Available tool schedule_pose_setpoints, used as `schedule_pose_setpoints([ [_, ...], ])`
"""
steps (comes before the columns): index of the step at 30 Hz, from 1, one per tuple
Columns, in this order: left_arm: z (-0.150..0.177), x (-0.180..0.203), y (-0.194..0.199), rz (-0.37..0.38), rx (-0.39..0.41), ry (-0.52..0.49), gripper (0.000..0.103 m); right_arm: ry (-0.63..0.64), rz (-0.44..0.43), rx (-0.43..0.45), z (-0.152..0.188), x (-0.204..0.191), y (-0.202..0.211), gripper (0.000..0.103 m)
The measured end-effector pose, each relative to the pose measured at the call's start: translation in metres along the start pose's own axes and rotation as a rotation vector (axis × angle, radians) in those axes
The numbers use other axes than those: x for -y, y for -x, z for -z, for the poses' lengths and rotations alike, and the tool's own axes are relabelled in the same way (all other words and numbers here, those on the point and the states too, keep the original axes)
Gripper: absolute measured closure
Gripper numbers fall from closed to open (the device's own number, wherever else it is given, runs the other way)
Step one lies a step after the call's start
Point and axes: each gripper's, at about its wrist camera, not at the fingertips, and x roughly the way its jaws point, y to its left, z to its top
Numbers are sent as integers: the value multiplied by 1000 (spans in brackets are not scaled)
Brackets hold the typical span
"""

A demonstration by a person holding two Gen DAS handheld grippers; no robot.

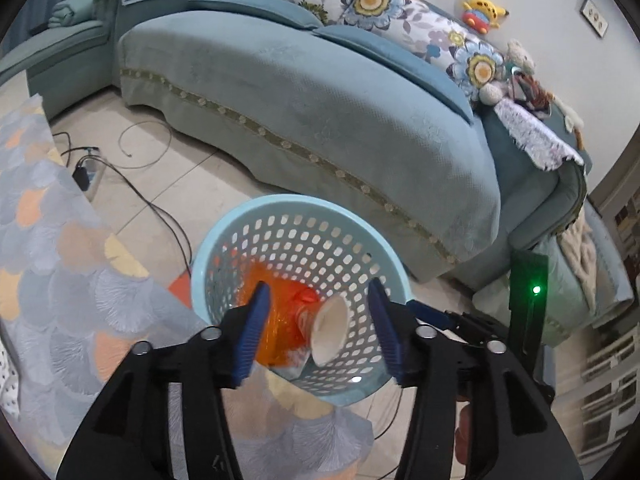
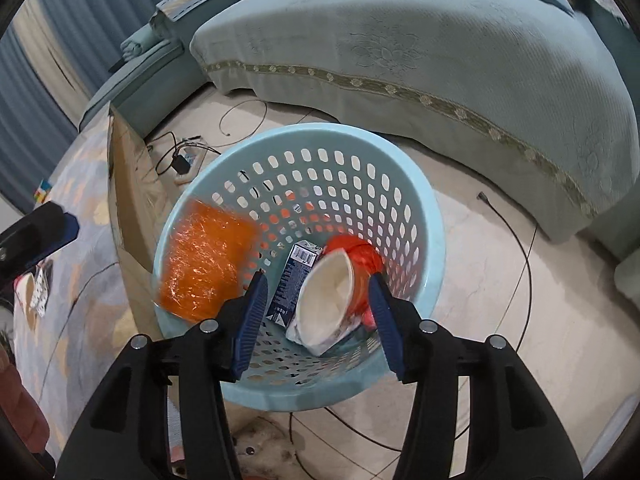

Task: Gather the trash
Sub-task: 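Carry the orange cup and orange wrapper over the wastebasket and release both, then grasp the polka-dot tissue pack with the right tool while the left tool grasps the panda cup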

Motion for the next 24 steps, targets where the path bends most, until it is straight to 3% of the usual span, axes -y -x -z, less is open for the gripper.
schedule_pose_setpoints([
  [11,-2,-8,38,11,88,28,47,103,-34,98,-4,-41,30,54],
  [15,-2,-8,65,-23,134,13,47,171,-61,153,-5,-67,50,54],
  [17,-2,-11,87,-50,173,8,42,207,-90,178,-5,-86,60,54],
  [24,9,-47,162,-145,302,89,39,378,-191,216,5,-166,77,54],
])
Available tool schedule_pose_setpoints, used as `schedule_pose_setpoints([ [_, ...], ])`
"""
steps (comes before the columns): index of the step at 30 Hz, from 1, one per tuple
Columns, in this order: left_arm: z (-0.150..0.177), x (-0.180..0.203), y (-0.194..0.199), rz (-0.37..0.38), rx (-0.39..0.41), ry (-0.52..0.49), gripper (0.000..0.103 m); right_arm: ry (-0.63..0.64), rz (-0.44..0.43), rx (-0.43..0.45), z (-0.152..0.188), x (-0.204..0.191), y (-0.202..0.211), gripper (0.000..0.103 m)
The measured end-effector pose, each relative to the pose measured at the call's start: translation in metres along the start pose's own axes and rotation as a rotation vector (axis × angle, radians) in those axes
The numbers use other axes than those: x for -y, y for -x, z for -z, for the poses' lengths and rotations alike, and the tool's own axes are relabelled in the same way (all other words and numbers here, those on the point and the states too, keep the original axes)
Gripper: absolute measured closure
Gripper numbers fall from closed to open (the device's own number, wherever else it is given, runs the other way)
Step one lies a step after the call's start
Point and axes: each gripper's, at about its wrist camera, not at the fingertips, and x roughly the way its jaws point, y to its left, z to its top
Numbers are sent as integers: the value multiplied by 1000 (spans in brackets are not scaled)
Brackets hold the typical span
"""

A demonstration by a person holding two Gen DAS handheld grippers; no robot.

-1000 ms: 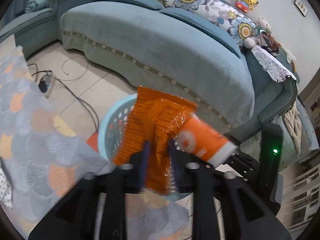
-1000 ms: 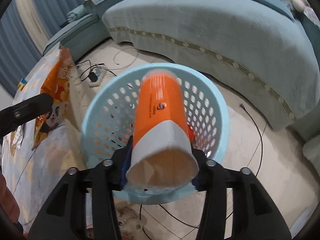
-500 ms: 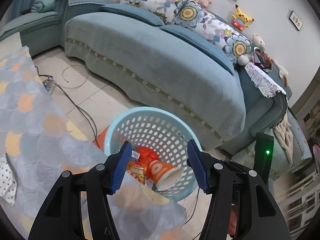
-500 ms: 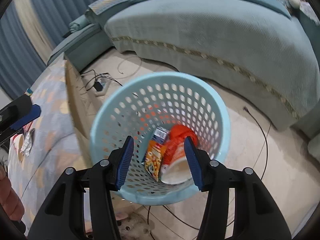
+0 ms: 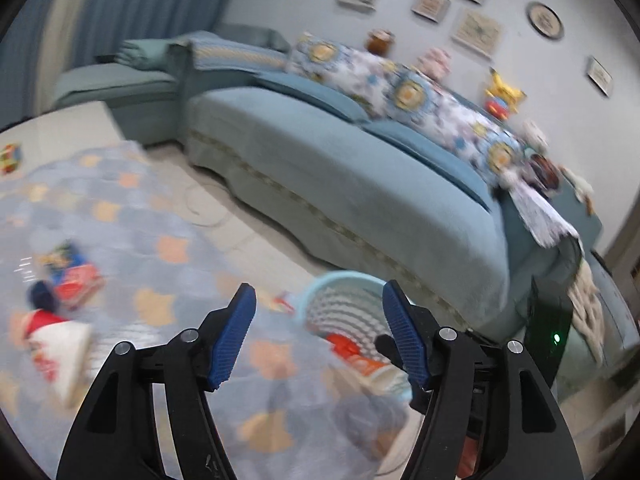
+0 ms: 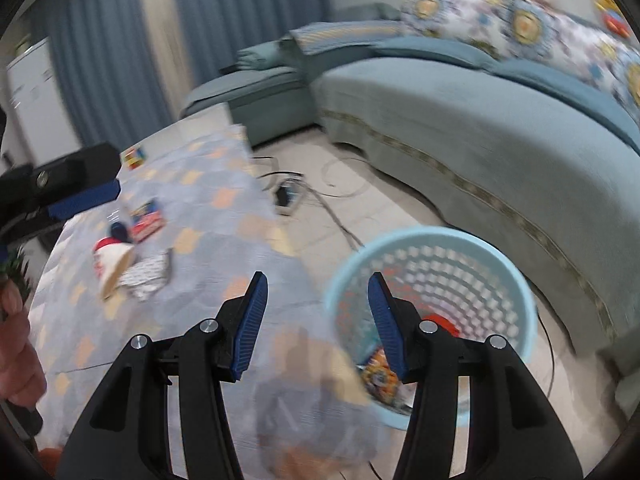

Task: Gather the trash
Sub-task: 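Grasp the polka-dot tissue pack with the right tool while the left tool grasps the panda cup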

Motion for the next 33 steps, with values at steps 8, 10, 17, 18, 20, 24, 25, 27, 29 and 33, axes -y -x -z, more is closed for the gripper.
schedule_pose_setpoints([
  [8,10,-91,51,-270,56,159,34,170,-97,-6,-10,-83,-30,54],
  [10,11,-110,54,-338,49,193,34,196,-127,-20,-11,-100,-43,54],
  [17,31,-165,41,-451,3,330,28,213,-224,-112,-21,-142,-97,54],
  [18,34,-172,38,-463,-6,355,28,207,-238,-127,-21,-145,-104,54],
  [20,39,-183,34,-471,-14,398,28,203,-245,-154,-19,-151,-117,54],
  [24,46,-196,32,-471,-3,461,27,212,-251,-181,-14,-158,-132,48],
  [25,47,-200,31,-452,2,486,26,211,-248,-182,-13,-158,-133,46],
  [27,50,-205,30,-428,15,532,23,210,-237,-193,-11,-160,-139,44],
  [29,51,-209,26,-413,17,570,23,219,-225,-221,-11,-163,-145,44],
  [33,57,-220,16,-403,-2,648,23,267,-193,-254,-7,-172,-154,48],
])
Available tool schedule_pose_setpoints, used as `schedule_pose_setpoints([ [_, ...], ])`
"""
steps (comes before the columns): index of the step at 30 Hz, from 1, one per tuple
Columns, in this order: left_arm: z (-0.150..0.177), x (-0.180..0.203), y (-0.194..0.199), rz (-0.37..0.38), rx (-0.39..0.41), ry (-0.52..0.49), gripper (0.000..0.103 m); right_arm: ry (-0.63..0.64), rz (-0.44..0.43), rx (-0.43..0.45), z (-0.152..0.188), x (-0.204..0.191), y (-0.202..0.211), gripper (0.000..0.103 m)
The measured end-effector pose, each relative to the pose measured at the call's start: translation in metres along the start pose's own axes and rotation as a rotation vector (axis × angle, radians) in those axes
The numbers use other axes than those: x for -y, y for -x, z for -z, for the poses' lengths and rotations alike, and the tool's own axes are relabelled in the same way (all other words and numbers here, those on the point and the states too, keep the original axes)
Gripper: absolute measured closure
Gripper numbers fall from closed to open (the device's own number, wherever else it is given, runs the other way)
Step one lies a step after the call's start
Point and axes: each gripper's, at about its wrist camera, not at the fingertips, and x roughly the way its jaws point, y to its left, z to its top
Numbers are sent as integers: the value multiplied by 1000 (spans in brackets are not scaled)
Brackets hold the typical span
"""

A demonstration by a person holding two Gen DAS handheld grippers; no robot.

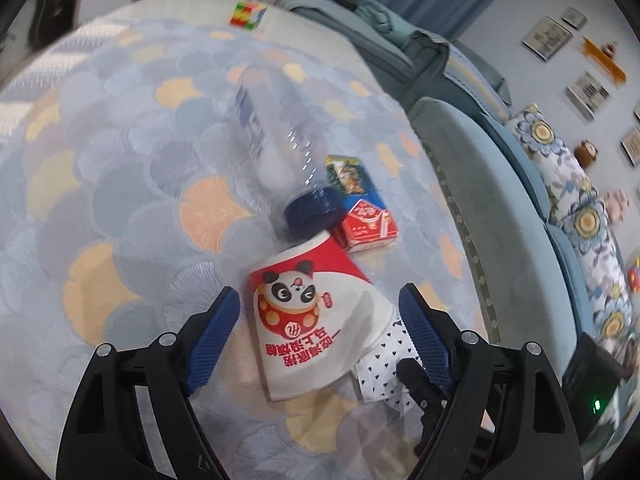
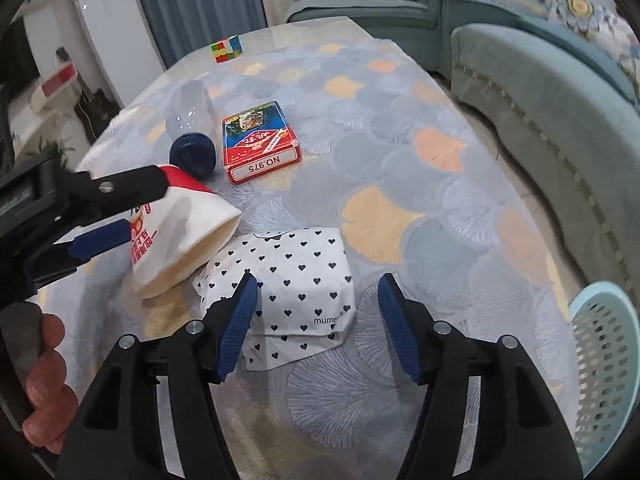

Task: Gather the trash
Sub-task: 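Grasp the polka-dot tissue pack with the right tool while the left tool grasps the panda cup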

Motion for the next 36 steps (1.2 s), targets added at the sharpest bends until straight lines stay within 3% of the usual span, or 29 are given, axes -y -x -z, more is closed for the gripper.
schedule_pose_setpoints([
  [4,1,-2,-10,2,-15,28,23,60,41,7,4,-12,1,68],
  [6,1,1,-12,-6,-8,16,23,56,35,20,5,-11,4,87],
  [9,2,5,-14,-10,-4,2,23,34,24,36,7,-6,8,97],
  [12,1,7,-17,-10,0,-6,28,20,13,74,8,-3,17,99],
  [13,1,8,-18,-11,0,-13,37,17,12,86,8,-2,19,99],
  [22,1,16,-1,34,62,-57,60,-40,-14,164,14,11,39,100],
  [31,-3,24,28,12,145,-105,61,-32,28,214,21,21,70,100],
  [36,0,28,35,-45,155,-164,61,-71,2,131,22,36,62,99],
])
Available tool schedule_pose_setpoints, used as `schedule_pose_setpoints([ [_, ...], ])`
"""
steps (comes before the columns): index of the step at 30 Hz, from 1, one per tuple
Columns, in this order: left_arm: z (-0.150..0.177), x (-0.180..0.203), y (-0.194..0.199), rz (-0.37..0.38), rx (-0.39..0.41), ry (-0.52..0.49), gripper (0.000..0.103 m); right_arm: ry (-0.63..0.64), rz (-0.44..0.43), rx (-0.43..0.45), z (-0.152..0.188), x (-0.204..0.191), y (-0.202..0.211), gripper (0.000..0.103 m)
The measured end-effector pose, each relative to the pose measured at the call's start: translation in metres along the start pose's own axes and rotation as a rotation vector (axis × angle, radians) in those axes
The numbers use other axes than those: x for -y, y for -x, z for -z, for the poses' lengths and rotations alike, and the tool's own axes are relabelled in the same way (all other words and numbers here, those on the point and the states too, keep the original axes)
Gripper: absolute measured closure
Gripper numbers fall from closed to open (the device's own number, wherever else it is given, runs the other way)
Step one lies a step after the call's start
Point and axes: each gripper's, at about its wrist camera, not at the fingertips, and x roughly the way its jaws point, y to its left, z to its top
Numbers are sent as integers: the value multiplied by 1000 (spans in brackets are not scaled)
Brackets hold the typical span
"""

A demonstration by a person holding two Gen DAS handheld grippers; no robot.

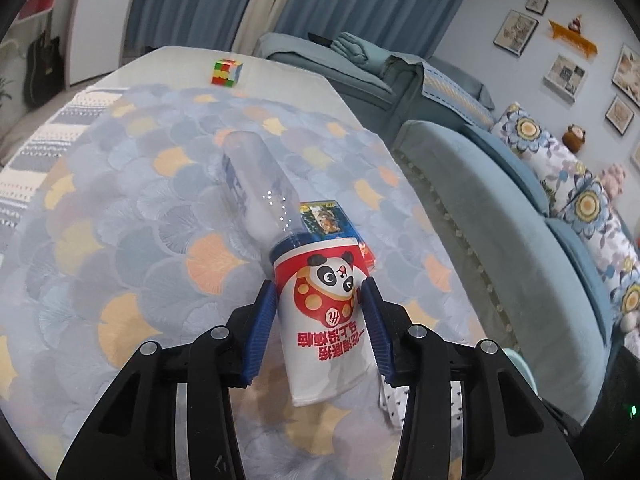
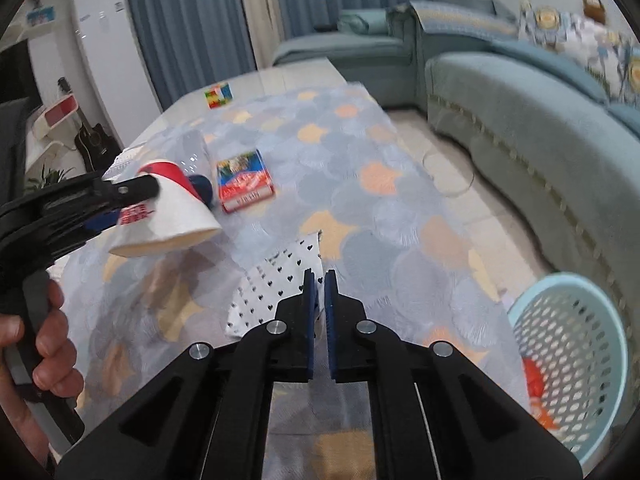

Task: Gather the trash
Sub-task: 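Grasp the polka-dot tissue pack with the right tool while the left tool grasps the panda cup, then carry the tissue pack and panda cup over the wastebasket and release both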

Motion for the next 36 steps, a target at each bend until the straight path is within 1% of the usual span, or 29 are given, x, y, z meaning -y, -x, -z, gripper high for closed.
schedule_pose_setpoints([
  [1,0,0,0,-4,0,-9,61,-26,0,-16,1,6,-4,96],
  [2,1,1,1,-10,3,-20,61,-43,6,-34,1,10,-8,87],
  [3,1,2,2,-14,7,-28,61,-57,9,-54,2,13,-12,73],
  [4,2,3,3,-22,14,-41,61,-65,-4,-70,2,14,-16,63],
  [5,2,4,4,-26,19,-49,61,-65,-12,-72,3,13,-18,38],
  [7,3,6,7,-23,25,-57,61,-47,-7,-68,2,5,-20,19],
  [8,4,6,8,-22,28,-59,61,-36,-12,-76,1,0,-23,17],
  [10,5,7,10,-27,36,-67,61,-18,-33,-118,-1,-9,-36,16],
  [12,5,8,11,-30,43,-74,61,-6,-25,-147,-3,-16,-48,16],
  [13,5,7,12,-28,45,-77,61,5,5,-165,-4,-20,-57,16],
  [15,5,7,13,-26,46,-78,61,61,82,-169,-4,-31,-64,17],
  [17,5,7,13,-27,46,-77,61,108,126,-164,-1,-39,-65,28],
  [18,5,7,13,-28,46,-77,61,126,117,-155,0,-42,-62,38],
  [19,5,6,14,-27,46,-74,61,132,112,-149,1,-43,-61,41],
  [20,5,7,14,-26,46,-72,61,134,106,-144,2,-43,-59,48],
  [21,5,7,15,-25,45,-67,61,132,103,-139,2,-42,-58,59],
  [22,6,7,16,-24,45,-66,61,129,90,-131,3,-41,-56,65],
  [24,7,8,17,-23,49,-68,61,119,80,-119,2,-40,-53,70],
  [26,7,10,19,-17,55,-74,61,105,59,-88,2,-37,-45,71],
  [28,7,13,22,-5,62,-82,61,92,32,-30,2,-34,-30,71],
  [32,8,28,31,38,83,-109,61,67,53,22,-5,-25,-9,71],
  [36,8,52,45,88,113,-159,61,24,99,85,-7,0,31,71],
])
